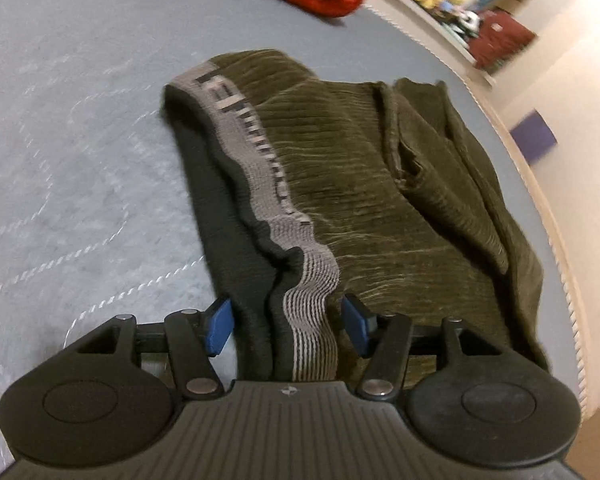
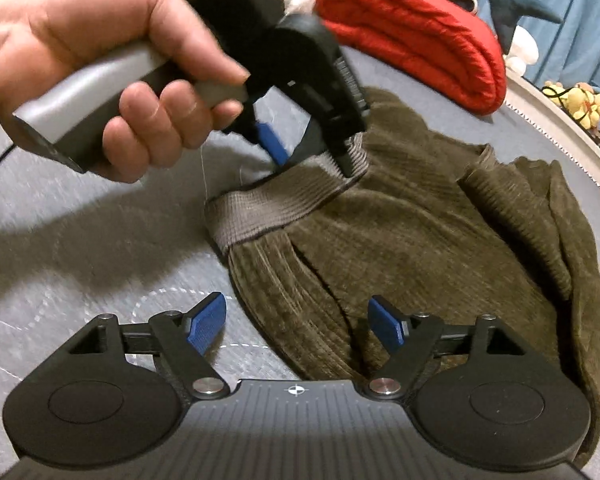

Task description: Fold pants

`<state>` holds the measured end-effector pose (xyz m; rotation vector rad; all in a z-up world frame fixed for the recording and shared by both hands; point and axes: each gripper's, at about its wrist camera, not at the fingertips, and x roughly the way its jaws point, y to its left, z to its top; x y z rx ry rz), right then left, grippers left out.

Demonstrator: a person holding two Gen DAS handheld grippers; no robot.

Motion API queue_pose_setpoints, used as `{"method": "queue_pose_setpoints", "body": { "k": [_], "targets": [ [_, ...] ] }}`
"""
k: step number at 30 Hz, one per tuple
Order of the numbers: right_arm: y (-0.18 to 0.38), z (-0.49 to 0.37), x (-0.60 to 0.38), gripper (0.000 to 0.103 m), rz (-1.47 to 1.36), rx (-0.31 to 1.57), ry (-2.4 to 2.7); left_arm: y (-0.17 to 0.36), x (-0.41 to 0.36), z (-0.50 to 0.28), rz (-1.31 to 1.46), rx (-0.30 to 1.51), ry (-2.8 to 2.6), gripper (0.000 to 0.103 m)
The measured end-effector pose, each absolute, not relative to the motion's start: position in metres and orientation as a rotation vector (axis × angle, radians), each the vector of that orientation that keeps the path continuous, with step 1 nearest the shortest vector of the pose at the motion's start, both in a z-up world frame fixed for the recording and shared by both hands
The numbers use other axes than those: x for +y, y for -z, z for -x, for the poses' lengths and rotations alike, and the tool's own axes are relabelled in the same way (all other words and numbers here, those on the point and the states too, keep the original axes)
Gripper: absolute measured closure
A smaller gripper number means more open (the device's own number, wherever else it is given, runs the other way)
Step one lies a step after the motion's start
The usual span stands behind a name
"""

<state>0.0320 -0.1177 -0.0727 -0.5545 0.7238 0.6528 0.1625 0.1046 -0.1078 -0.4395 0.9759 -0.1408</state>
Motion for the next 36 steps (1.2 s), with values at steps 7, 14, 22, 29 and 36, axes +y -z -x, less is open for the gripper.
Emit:
{"method": "queue_pose_setpoints", "body": {
  "k": [7,14,22,29,36],
  "targets": [
    [0.080,-0.037,-0.117,0.053,0.581,0.709,-0.653,0.108,0.089,-0.166,0.305,0.943,0.157,0.065],
    [0.065,-0.025,-0.126,0.092,0.555,0.636,-0.708,0.084,0.090,-0.153,0.263,0.889,0.212,0.084],
    [0.048,0.017,-0.123,0.095,0.623,0.505,-0.858,0.040,0.115,-0.114,0.215,0.801,0.237,0.089],
    [0.036,0.073,-0.091,0.095,0.646,0.421,-1.040,0.023,0.166,-0.063,0.157,0.804,0.178,0.089],
    [0.020,0.109,-0.040,0.096,0.589,0.369,-1.231,0.005,0.216,-0.016,0.143,0.826,0.044,0.088]
  ]
}}
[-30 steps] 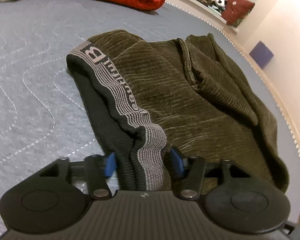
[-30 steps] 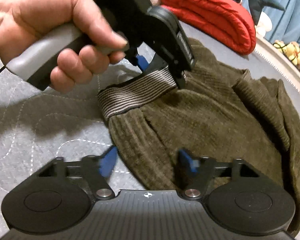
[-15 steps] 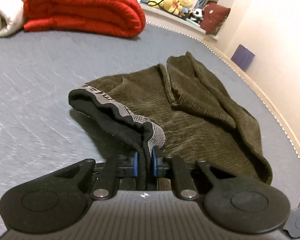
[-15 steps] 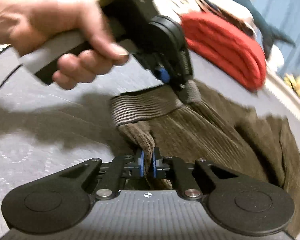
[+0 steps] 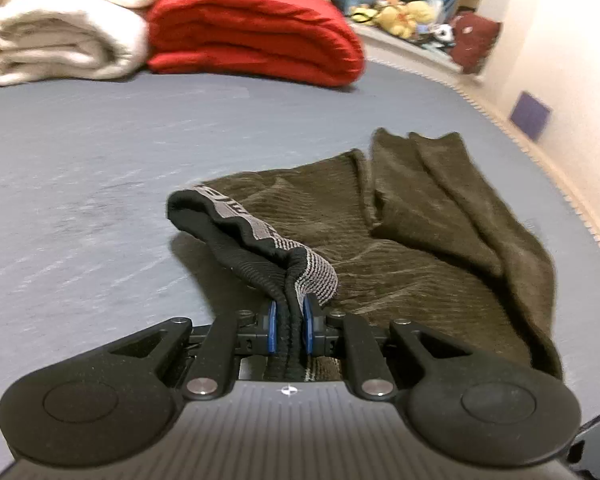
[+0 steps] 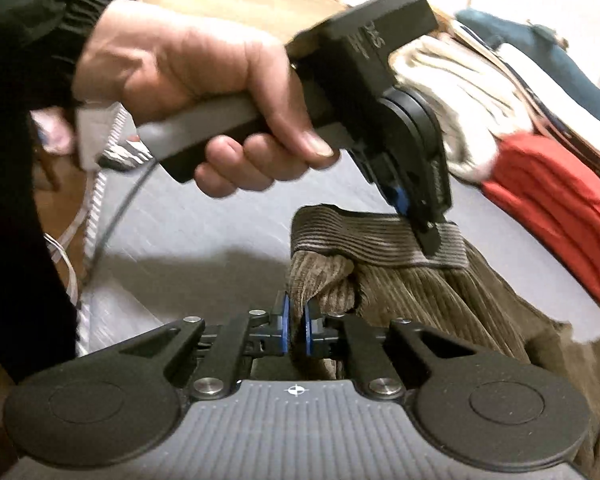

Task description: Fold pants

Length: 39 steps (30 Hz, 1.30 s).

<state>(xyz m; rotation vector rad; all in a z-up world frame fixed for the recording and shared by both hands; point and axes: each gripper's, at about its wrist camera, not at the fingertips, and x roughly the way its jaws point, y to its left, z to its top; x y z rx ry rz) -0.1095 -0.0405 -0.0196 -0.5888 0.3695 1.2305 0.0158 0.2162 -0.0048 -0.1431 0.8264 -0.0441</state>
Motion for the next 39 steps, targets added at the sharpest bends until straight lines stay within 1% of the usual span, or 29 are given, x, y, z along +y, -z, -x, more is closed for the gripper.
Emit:
{"method": "queue_pose_setpoints", "body": {
  "k": [3,5,7,8,9,10,11,12,17,20,24,25,26,28,29,30,32,33,34,37,39],
  "targets": [
    [0.014,0.103,-0.024,0.096,0.563,0.373,-1.263,0.006,0.219,-0.009,0.114,0.849,-0.018,0.087],
    [0.017,0.097,-0.015,0.095,0.557,0.415,-1.246,0.007,0.218,-0.009,0.079,0.874,-0.064,0.085],
    [0.020,0.093,-0.014,0.091,0.563,0.450,-1.222,0.002,0.209,-0.011,-0.015,0.870,-0.108,0.082],
    [0.020,0.090,-0.015,0.081,0.568,0.463,-1.206,-0.001,0.205,-0.013,-0.047,0.865,-0.119,0.073],
    [0.018,0.086,-0.016,0.073,0.565,0.474,-1.202,-0.005,0.202,-0.014,-0.066,0.857,-0.130,0.068],
    [0.014,0.083,-0.019,0.056,0.550,0.468,-1.196,-0.009,0.199,-0.015,-0.072,0.843,-0.136,0.061],
    [0.009,0.078,-0.026,0.044,0.529,0.457,-1.182,-0.011,0.198,-0.015,-0.075,0.834,-0.136,0.059],
    [0.003,0.072,-0.033,0.042,0.504,0.449,-1.166,-0.015,0.194,-0.015,-0.081,0.824,-0.134,0.058],
    [-0.019,0.038,-0.083,0.038,0.367,0.463,-1.023,-0.023,0.162,-0.022,-0.063,0.771,-0.103,0.057],
    [-0.020,0.006,-0.120,0.037,0.318,0.485,-0.838,-0.032,0.145,-0.022,-0.019,0.731,-0.080,0.057],
    [-0.014,-0.048,-0.172,0.033,0.268,0.531,-0.532,-0.047,0.131,-0.030,0.099,0.779,-0.070,0.057],
    [-0.010,-0.059,-0.183,0.032,0.249,0.556,-0.472,-0.054,0.126,-0.029,0.116,0.766,-0.046,0.057],
    [-0.006,-0.074,-0.194,0.032,0.219,0.592,-0.422,-0.061,0.121,-0.026,0.112,0.740,-0.027,0.056],
    [0.002,-0.093,-0.209,0.032,0.153,0.656,-0.397,-0.065,0.109,-0.017,0.082,0.667,-0.011,0.047],
    [0.006,-0.101,-0.213,0.032,0.129,0.675,-0.392,-0.061,0.105,-0.014,0.074,0.642,-0.014,0.043],
    [0.008,-0.107,-0.214,0.032,0.119,0.684,-0.384,-0.053,0.100,-0.012,0.064,0.640,-0.018,0.043],
    [0.012,-0.115,-0.210,0.029,0.112,0.691,-0.393,-0.034,0.090,-0.023,0.077,0.780,-0.032,0.045],
    [0.015,-0.118,-0.204,0.028,0.110,0.694,-0.409,-0.031,0.089,-0.026,0.120,0.791,0.014,0.044],
    [0.017,-0.122,-0.199,0.028,0.112,0.696,-0.419,-0.029,0.087,-0.029,0.141,0.785,0.051,0.044],
    [0.026,-0.135,-0.182,0.027,0.147,0.708,-0.437,-0.027,0.076,-0.036,0.037,0.771,0.005,0.043],
    [0.031,-0.143,-0.176,0.027,0.174,0.708,-0.441,-0.027,0.076,-0.037,0.017,0.763,-0.012,0.043]
  ]
}}
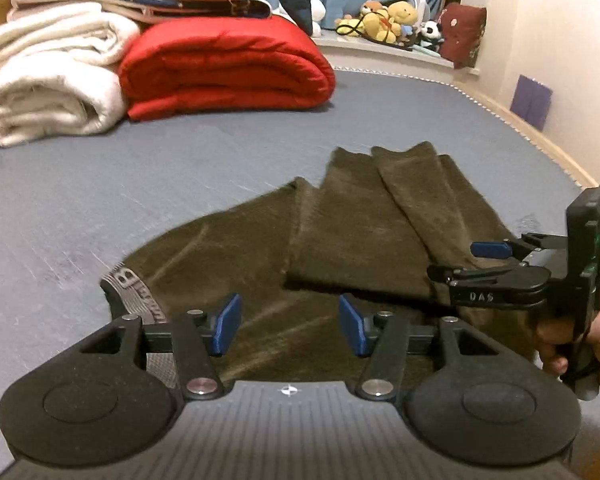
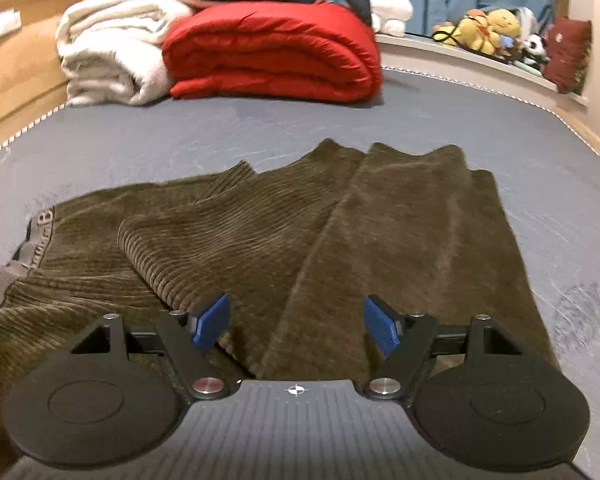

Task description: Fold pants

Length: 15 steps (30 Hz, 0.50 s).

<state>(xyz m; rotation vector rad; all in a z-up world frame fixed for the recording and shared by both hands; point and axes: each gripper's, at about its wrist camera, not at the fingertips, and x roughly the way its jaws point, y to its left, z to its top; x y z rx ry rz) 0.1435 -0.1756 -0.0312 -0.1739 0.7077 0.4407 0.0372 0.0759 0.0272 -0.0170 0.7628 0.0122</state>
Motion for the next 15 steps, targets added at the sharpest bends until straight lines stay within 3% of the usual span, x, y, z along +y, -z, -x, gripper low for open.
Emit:
{"method": "queue_pose_setpoints", "body": {
  "k": [3,5,6,15],
  "targets": [
    [0.041,-0.149,-0.168,0.042,0.249,0.715,-0.421,-0.028,0.086,-0.035,0.067,0.783,-0.009,0.043],
    [0.046,-0.153,-0.169,0.085,0.291,0.742,-0.395,-0.032,0.090,-0.032,0.077,0.778,-0.004,0.043],
    [0.046,-0.154,-0.174,0.092,0.280,0.758,-0.394,-0.034,0.092,-0.029,0.067,0.769,-0.004,0.043],
    [-0.005,-0.107,-0.275,0.097,0.209,0.658,-0.350,-0.026,0.096,-0.016,0.052,0.767,0.009,0.043]
  ]
}}
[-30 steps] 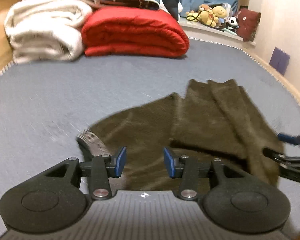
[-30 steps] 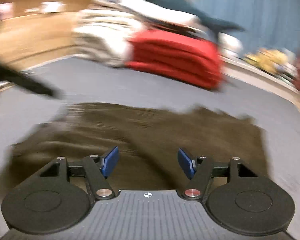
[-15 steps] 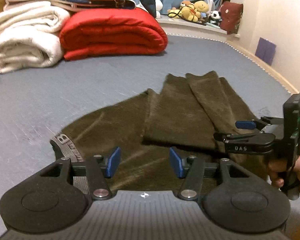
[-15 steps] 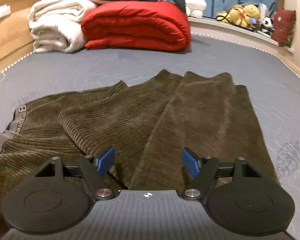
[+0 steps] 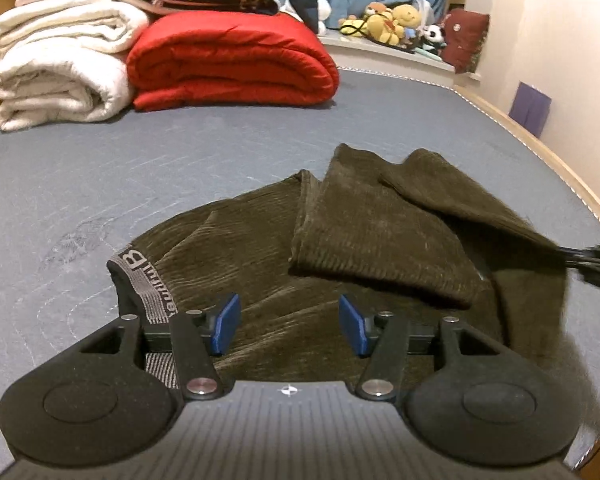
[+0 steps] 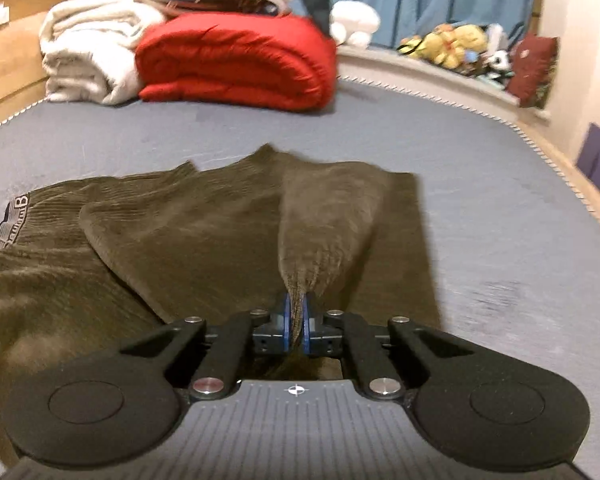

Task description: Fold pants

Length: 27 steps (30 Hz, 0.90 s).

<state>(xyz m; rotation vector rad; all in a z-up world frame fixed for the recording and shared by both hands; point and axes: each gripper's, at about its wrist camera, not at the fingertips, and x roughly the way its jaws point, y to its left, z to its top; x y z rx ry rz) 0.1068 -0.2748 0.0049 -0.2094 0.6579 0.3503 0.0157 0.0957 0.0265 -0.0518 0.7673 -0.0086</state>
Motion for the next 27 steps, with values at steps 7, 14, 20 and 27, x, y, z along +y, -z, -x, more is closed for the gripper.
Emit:
{"method": "queue_pose_setpoints", "body": {
  "k": [7,14,20,27],
  "targets": [
    [-0.003,-0.043,-0.407,0.097,0.194,0.826,-0.419,-0.029,0.083,-0.012,0.035,0.758,0.072,0.043],
    [0.015,0.007,-0.453,0.094,0.225,0.930,-0.490,-0.019,0.066,-0.021,0.014,0.774,0.089,0.043],
    [-0.026,-0.025,-0.442,0.039,0.043,0.647,-0.380,-0.012,0.060,-0.027,0.006,0.791,0.086,0.041],
    [0.012,-0.092,-0.336,0.039,0.171,0.640,-0.380,-0.003,0.072,-0.034,0.021,0.818,0.050,0.041]
  ]
}}
